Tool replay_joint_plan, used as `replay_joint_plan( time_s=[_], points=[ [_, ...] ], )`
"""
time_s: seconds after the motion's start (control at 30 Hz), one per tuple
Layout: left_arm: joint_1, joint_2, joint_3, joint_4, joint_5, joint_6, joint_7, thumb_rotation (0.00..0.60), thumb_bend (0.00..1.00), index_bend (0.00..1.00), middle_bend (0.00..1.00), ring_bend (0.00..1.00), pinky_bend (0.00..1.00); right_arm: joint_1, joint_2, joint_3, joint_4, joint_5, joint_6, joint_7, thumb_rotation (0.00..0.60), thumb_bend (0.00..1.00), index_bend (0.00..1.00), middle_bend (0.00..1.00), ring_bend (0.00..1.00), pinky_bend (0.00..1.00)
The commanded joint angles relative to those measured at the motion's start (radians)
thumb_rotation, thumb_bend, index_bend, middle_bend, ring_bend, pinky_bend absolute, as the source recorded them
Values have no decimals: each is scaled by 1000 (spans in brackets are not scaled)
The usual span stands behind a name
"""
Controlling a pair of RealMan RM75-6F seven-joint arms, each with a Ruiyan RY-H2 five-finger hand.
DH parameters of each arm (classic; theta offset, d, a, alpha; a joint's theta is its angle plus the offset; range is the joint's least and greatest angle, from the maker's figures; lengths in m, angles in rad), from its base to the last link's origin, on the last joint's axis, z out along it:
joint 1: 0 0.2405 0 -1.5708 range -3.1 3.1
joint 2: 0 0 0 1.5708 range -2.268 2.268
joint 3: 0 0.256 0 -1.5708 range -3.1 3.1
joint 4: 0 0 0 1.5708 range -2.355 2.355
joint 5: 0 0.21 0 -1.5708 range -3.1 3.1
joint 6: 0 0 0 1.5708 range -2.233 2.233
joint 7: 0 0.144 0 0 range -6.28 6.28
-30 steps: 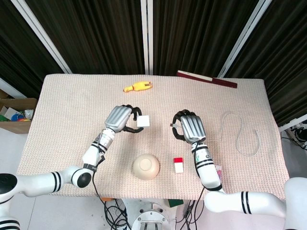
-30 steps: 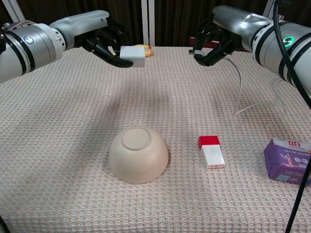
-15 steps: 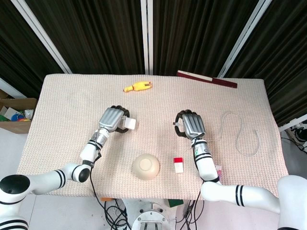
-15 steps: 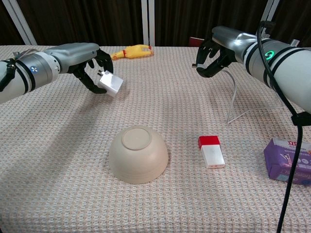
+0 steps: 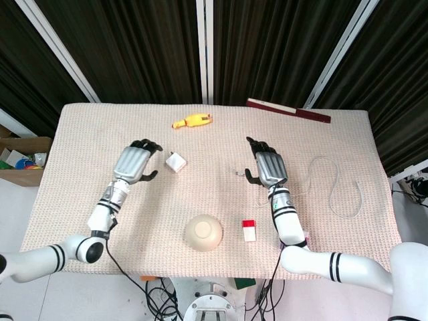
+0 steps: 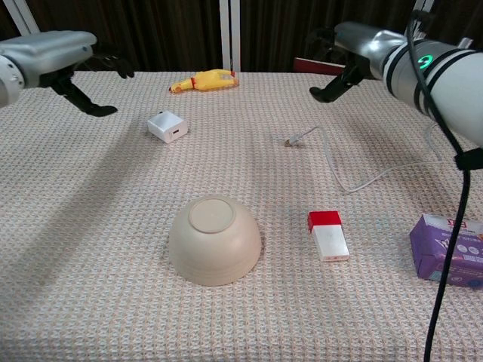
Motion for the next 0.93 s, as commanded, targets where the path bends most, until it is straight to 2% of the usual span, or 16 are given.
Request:
replay_joint_plan(
  time_s=[0.03,0.13,0.23,0.33,0.43,0.57,0.77,0.93],
  points=[
    [86,107,24,-76,10,85,4,599,229,271,245,157,223,-94,154,-22,-124,-95,33,77,600,429,46,148,63,202],
    [155,186,47,-126,27,148,-17,600,230,283,245,157,223,-180,292,-48,-203,-146,17,172,600,430,103,155,63,202],
    [229,256,78,-160,56,208,-62,600,230,288,246,157,222,-271,424,-95,-237,-260,1,290,600,429,113,153,63,202],
    [303,304,111,-164,93,279,-95,600,228,288,246,157,220,-363,526,-153,-226,-406,12,428,600,383,115,151,63,199],
    [376,325,144,-149,135,355,-125,600,226,289,247,157,213,-449,585,-208,-180,-542,64,561,600,294,116,151,60,195],
    [467,340,183,-138,191,453,-158,600,209,289,250,157,209,-546,610,-276,-114,-673,158,680,600,196,115,152,53,187],
    [582,350,241,-162,279,575,-164,600,207,293,254,157,209,-660,588,-346,-13,-815,311,797,600,198,120,161,52,177],
    [662,356,283,-199,339,631,-219,600,207,295,261,157,205,-701,575,-374,34,-849,341,850,600,203,127,162,52,174]
  ],
)
